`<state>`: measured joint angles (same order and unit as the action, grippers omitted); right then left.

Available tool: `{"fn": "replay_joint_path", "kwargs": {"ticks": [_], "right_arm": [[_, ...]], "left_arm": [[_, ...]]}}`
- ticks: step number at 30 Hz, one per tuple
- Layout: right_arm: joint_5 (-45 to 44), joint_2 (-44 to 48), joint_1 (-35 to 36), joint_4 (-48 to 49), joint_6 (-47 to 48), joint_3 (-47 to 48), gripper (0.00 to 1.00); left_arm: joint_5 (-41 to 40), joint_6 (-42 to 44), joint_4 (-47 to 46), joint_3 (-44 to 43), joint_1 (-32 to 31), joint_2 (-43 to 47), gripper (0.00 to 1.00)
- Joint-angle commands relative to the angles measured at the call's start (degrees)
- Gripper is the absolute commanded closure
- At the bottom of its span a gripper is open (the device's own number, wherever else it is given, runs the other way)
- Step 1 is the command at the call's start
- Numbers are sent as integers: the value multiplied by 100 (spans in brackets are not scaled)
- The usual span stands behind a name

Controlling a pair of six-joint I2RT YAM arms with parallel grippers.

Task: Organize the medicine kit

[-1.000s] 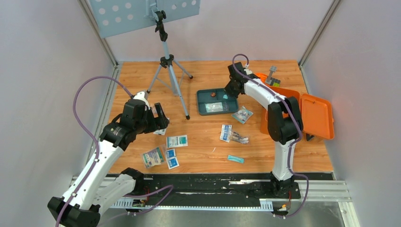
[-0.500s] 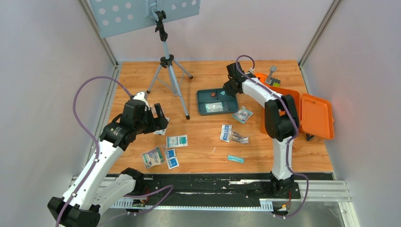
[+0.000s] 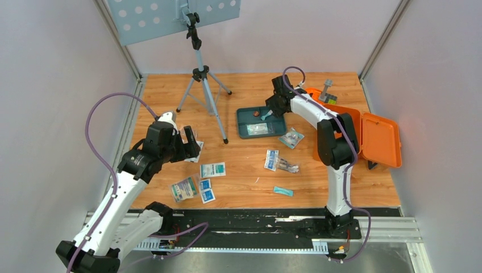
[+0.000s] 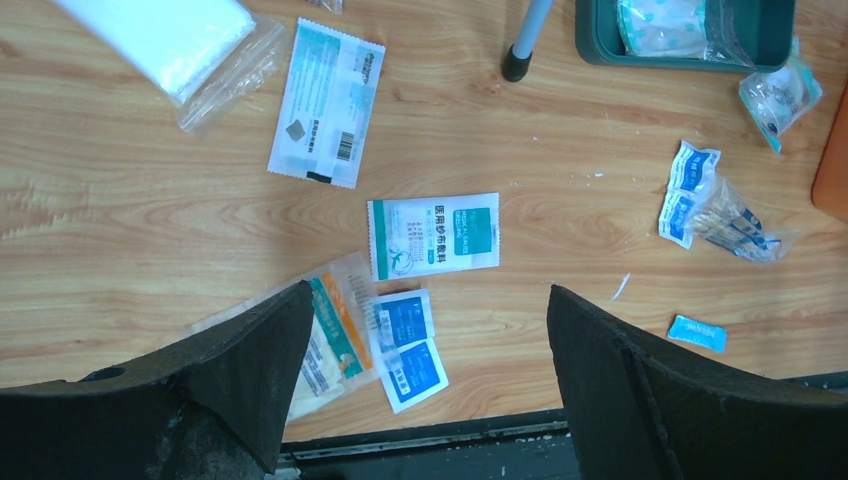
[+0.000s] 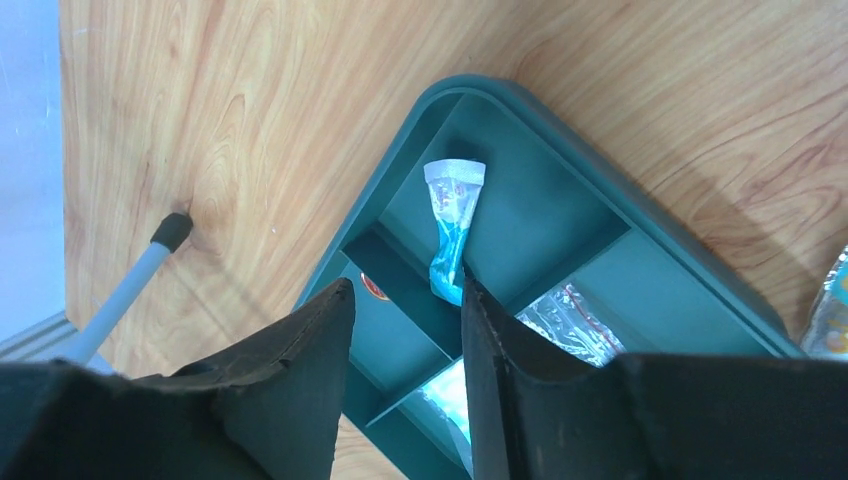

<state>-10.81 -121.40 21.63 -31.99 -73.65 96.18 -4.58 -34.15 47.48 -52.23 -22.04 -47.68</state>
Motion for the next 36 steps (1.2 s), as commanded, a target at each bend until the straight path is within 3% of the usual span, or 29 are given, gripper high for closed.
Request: {"fn": "replay_joint_path", "kwargs": {"ticks": [1,6,10,14,19,26,36], "right_arm": [[-12,777,51,481,1056,-79,58],[86,1817,177,637,2547,-898,58],[408,2829,364,639,3485,-2214,57],[503,3935,779,255,3536,-3666,55],[671,4819,1539,-608,2913,-4822,53],[599,4750,2533,-1403,2273,-5222,51],[304,4027,2803,-1782,2479,-5100,54]], "left_arm": [[-32,79,-53,-192,25,75,5],[-4,94,-96,-211,25,75,5],[41,123,-153,-234,25,64,5],[96,155,-190,-288,25,30,5],[142,182,-216,-317,25,-7,5],[144,136,-209,-297,25,15,5],[94,91,-178,-253,25,61,5]]}}
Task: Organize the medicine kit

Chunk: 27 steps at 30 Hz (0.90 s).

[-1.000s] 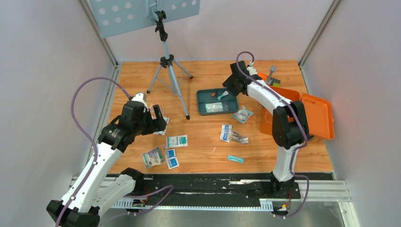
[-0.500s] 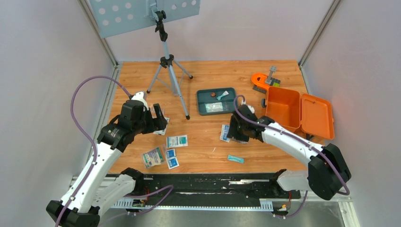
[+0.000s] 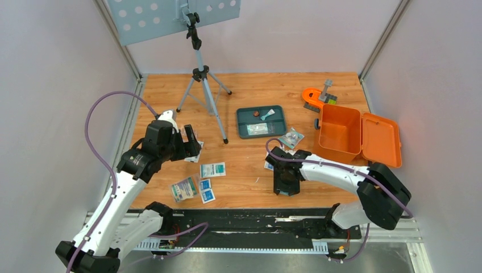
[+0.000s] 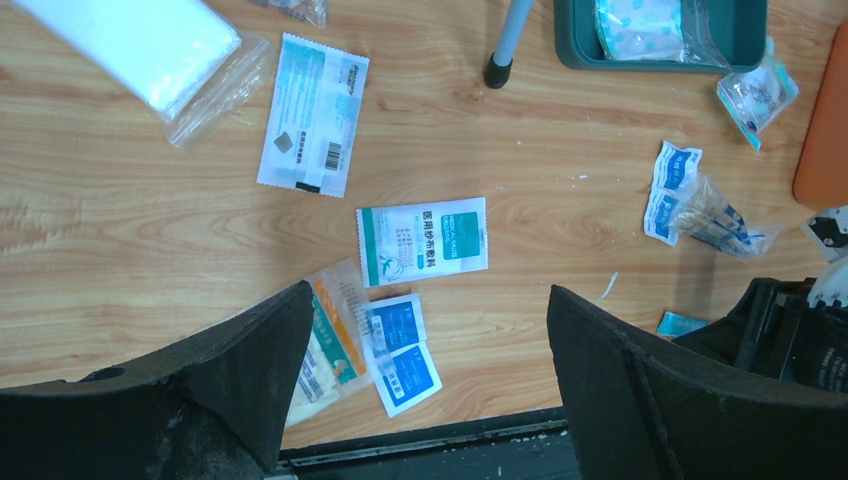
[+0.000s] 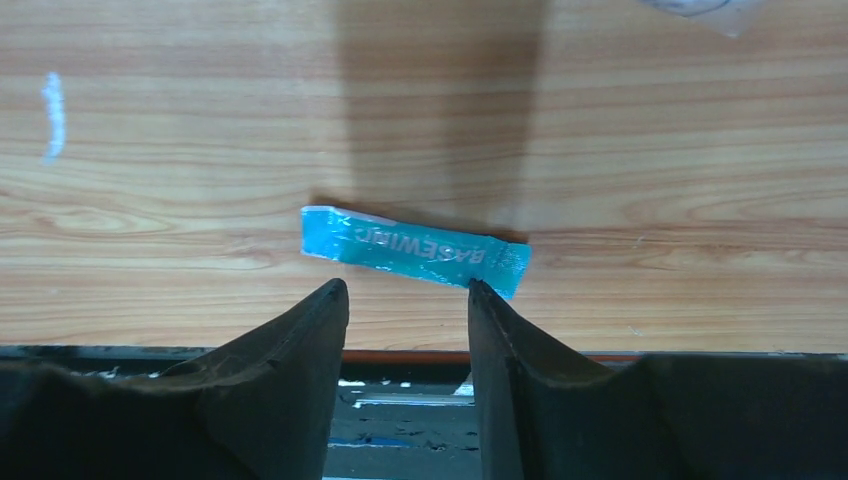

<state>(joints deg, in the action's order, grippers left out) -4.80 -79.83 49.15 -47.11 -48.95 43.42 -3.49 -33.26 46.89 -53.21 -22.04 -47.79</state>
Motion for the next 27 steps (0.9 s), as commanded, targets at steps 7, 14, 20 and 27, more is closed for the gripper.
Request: {"fn": "replay_joint_path", "kwargs": {"ticks": [7,14,20,27], "right_arm": [[-571,-599,60,-339,43,444,57],[-621,-894,70,-202,199,924,58],[-655,-990,64,-179,525,1113,55],[-451,-925,-9,13,837,858,36]], "left_arm": [[14,-16,-140,-153,25,51,5],[-11,-26,-115,-155,25,68,5],[-29,-24,-104,-155,25,77,5],[-29,-32,-102,-159,25,83,5]]}}
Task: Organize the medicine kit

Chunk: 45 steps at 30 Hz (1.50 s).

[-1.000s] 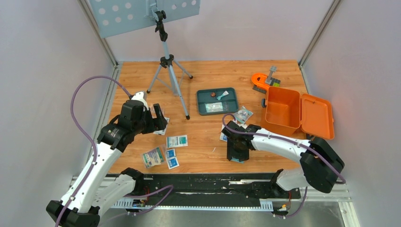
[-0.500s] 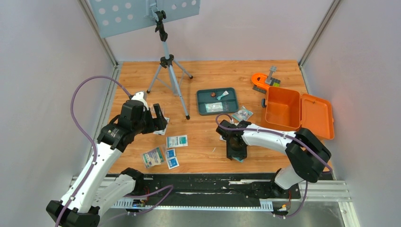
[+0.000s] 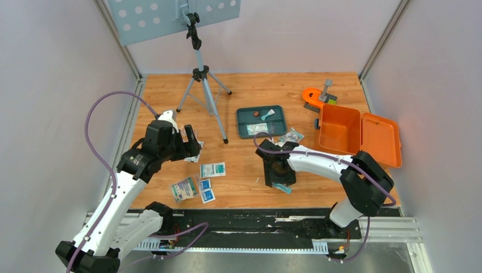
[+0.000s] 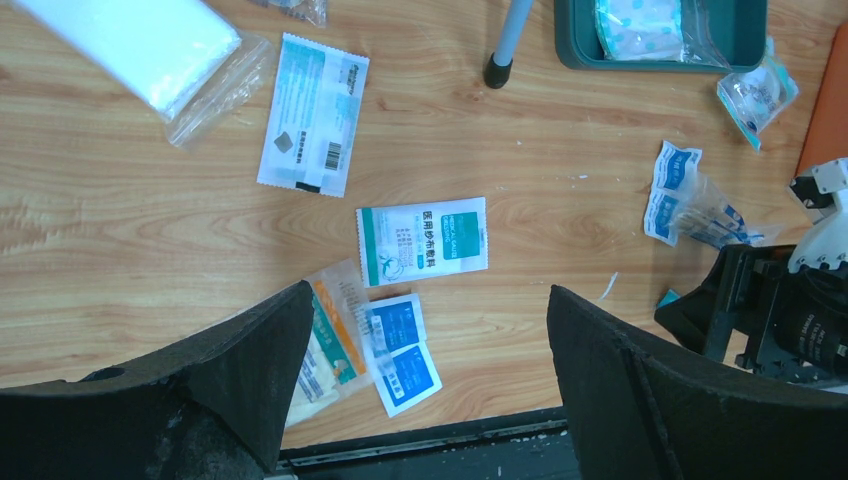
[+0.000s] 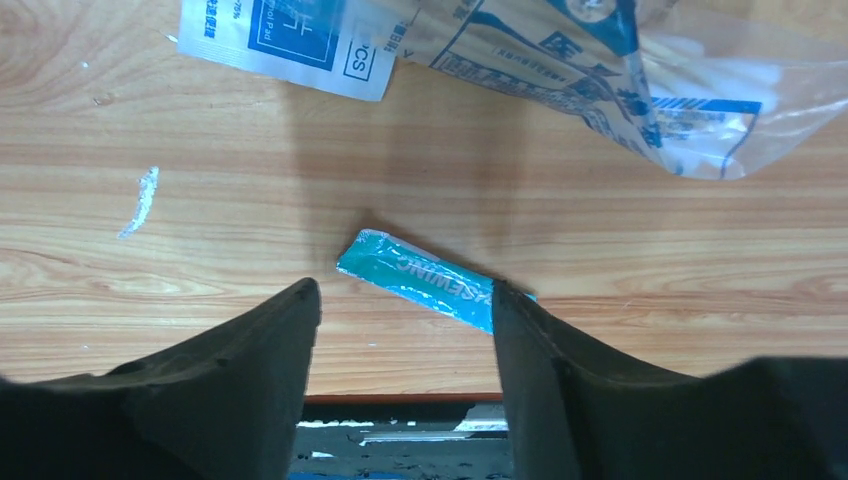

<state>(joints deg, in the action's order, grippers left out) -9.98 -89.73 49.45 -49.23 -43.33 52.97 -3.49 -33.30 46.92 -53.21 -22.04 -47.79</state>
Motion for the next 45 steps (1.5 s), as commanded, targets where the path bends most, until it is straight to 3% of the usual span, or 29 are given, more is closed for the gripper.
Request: {"fn": "replay_joint_path", "kwargs": {"ticks": [1,4,11,21,36,41,45], "right_arm": [[157,103,-67,309,311,-172,33],[454,186,-174,590,410,-370,27],[1114,206,-194,1006,428,-673,27],[1514,282,169,845,329,-162,36],[559,-161,237,397,834,-78,39],[506,-366,232,448,855,-144,50],[512,-333,233,490,862,-160,71]], "left_arm": [[-29,-32,-117,-151,25,84,5],[13,-59,-154,-127,26,75,5],[16,-39,-162,-137,24,63,5],[15,-79,-145,-102,25,83,5],[-14,-69,-133,-84,25,121,5],[13,-77,-162,-88,25,100,5],[10,-70,-161,-109,25,95,5]]}}
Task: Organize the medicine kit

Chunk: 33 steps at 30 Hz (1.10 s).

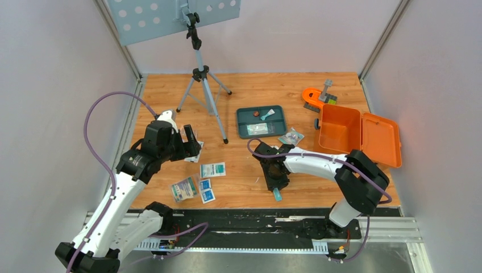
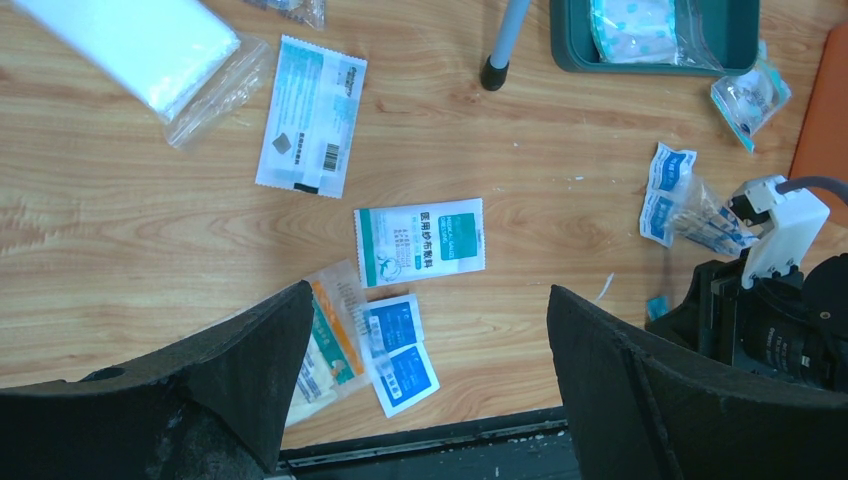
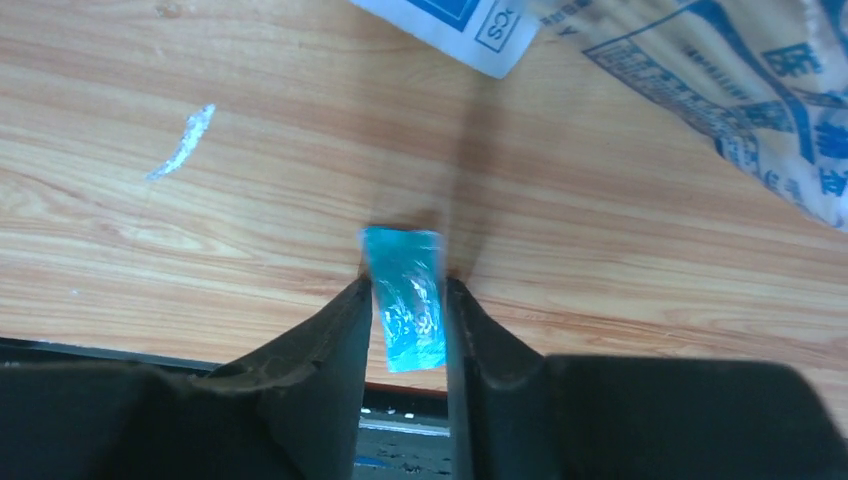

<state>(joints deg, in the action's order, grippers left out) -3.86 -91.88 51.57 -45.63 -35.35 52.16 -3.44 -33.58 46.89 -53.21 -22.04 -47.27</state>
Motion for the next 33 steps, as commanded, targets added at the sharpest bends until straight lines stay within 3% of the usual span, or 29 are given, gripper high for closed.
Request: {"fn": "replay_joint_path", "kwargs": {"ticks": [1,5,6,13,20,26,33], "right_arm": [[-94,-100,20,133,66,-75,77],[-52,-8,22,133,28,-55,98],[-41,20,22,123,10,-36,100],[-170,321,-88,-60,-6,495,100],[-128,405,-1369,210,94,1584,100],[-132,-354,-2404,795,-756,2750,100],[-325,-1716,-2886,1028,-2112,4188,100]], "left_arm": [[9,-49,-160,-110,25,42,5],[34,-74,-187,-104,25,33,5],[35,-79,-188,-102,25,33,5],[32,-48,-193,-148,25,13,5],[-37,16,-135,-189,25,-7,5],[-138,73,-71,-223,25,5,5],[-187,103,-7,-256,25,37,5]]}}
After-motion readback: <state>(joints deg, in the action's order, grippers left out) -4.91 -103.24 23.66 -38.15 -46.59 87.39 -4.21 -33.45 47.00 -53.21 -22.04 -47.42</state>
